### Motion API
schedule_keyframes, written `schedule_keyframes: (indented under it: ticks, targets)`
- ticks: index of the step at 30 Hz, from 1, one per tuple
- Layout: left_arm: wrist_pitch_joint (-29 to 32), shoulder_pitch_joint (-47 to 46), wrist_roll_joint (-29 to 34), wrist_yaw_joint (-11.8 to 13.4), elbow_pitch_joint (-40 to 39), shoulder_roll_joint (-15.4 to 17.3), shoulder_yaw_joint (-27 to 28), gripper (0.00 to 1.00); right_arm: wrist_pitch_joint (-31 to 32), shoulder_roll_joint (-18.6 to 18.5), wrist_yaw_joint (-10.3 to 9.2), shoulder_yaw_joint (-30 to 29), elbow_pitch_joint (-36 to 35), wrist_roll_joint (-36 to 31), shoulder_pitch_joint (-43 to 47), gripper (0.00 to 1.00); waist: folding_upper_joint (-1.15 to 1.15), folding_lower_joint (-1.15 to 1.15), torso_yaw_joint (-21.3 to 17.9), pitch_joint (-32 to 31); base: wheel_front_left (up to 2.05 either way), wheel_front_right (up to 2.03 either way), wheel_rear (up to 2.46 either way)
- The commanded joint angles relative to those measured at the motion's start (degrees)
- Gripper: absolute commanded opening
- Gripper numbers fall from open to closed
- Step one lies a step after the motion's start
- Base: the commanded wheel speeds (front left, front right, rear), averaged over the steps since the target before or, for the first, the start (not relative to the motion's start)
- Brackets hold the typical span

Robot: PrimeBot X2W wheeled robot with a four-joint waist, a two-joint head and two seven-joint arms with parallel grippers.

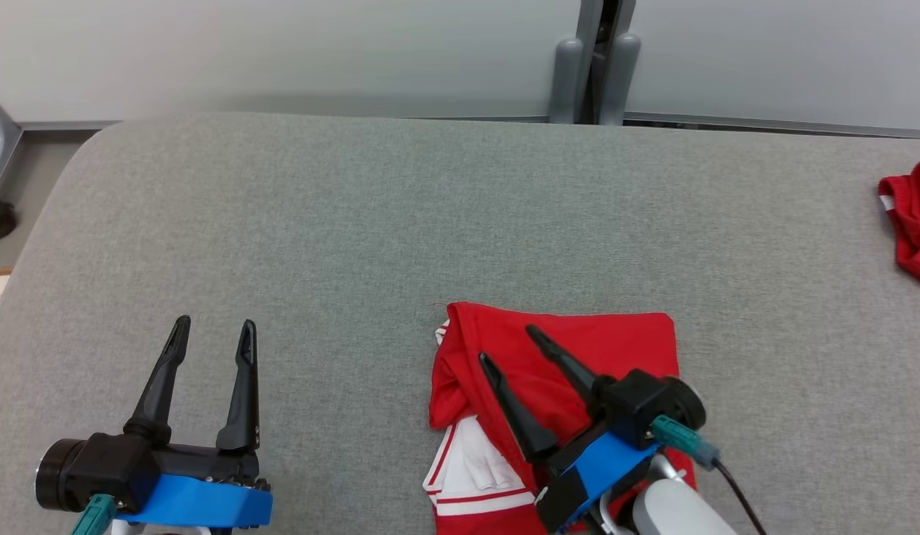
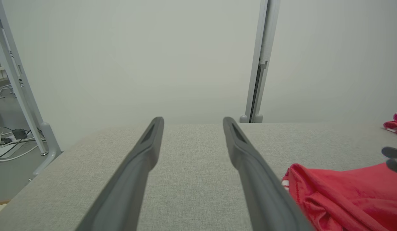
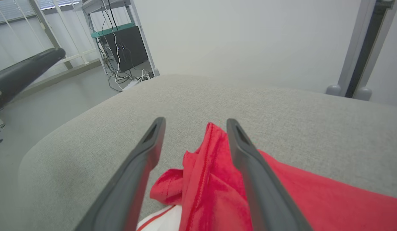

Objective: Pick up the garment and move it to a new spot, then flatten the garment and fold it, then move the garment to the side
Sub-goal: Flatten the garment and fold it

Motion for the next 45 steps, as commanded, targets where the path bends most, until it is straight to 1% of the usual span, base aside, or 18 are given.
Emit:
schedule_keyframes:
  ticks: [1, 5, 10, 15, 18, 21, 24, 27, 30, 34, 39, 45]
  targets:
    - [-0.23, 0.56, 0.11, -0.24, -0.05, 0.04, 0.10, 1.00, -0.56, -0.04, -0.02, -0.51, -0.68, -0.58, 0.38, 1.00, 0.00, 0.00, -0.60, -0.54, 0.00, 0.00, 0.00]
    - [-0.23, 1.35, 0.34, -0.24, -0.25, -0.02, 0.30, 1.00, -1.03, -0.84, -0.02, -5.81, -5.97, -2.68, 2.88, 1.00, 0.00, 0.00, -1.76, -1.61, 0.00, 0.00, 0.00]
    - [-0.23, 2.53, 0.46, -0.24, -0.66, -0.10, 0.87, 1.00, -1.20, -2.18, -0.02, -16.11, -12.59, -5.07, 7.00, 1.00, 0.00, 0.00, -2.88, -2.74, 0.00, 0.00, 0.00]
    - [-0.23, 3.43, 0.68, -0.24, -0.99, -0.24, 0.74, 1.00, -1.78, -1.92, -0.02, -25.28, -16.38, -6.47, 11.57, 1.00, 0.00, 0.00, -3.32, -3.50, 0.00, 0.00, 0.00]
    - [-0.23, 3.70, 0.71, -0.24, -1.12, -0.23, 0.65, 1.00, -2.25, -1.30, -0.02, -28.70, -17.76, -6.93, 14.48, 1.00, 0.00, 0.00, -3.40, -3.77, 0.00, 0.00, 0.00]
    - [-0.23, 3.95, 0.75, -0.25, -1.27, -0.20, 0.83, 1.00, -2.16, -0.80, -0.02, -29.78, -18.72, -7.38, 16.24, 1.00, 0.00, 0.00, -3.61, -3.82, 0.00, 0.00, 0.00]
    - [-0.23, 4.18, 0.85, -0.24, -1.34, -0.11, 0.90, 1.00, -1.58, -0.52, -0.02, -28.85, -19.16, -7.78, 17.17, 1.00, 0.00, 0.00, -3.76, -3.68, 0.00, 0.00, 0.00]
    - [-0.23, 3.92, 0.94, -0.24, -1.38, -0.09, 0.88, 1.00, -0.74, -0.40, -0.02, -26.22, -19.50, -7.95, 17.64, 1.00, 0.00, 0.00, -3.70, -3.46, 0.00, 0.00, 0.00]
    - [-0.23, 3.43, 0.88, -0.24, -1.34, -0.09, 0.74, 1.00, 0.03, -0.56, -0.02, -22.67, -19.51, -8.09, 18.52, 1.00, 0.00, 0.00, -3.42, -3.21, 0.00, 0.00, 0.00]
    - [-0.23, 3.27, 0.80, -0.24, -1.42, -0.10, 0.71, 1.00, 1.07, -1.02, -0.02, -15.94, -19.14, -7.90, 20.17, 1.00, 0.00, 0.00, -3.05, -2.89, 0.00, 0.00, 0.00]
    - [-0.23, 3.12, 0.70, -0.24, -1.41, -0.22, 0.71, 1.00, 2.01, -1.74, -0.02, -9.45, -17.99, -7.07, 21.62, 1.00, 0.00, 0.00, -2.67, -2.36, 0.00, 0.00, 0.00]
    - [-0.23, 2.79, 0.70, -0.18, -1.27, -0.33, 0.74, 1.00, 4.79, -3.09, -0.02, -3.78, -14.64, -5.59, 21.92, 1.00, 0.00, 0.00, -2.38, -1.97, 0.00, 0.00, 0.00]
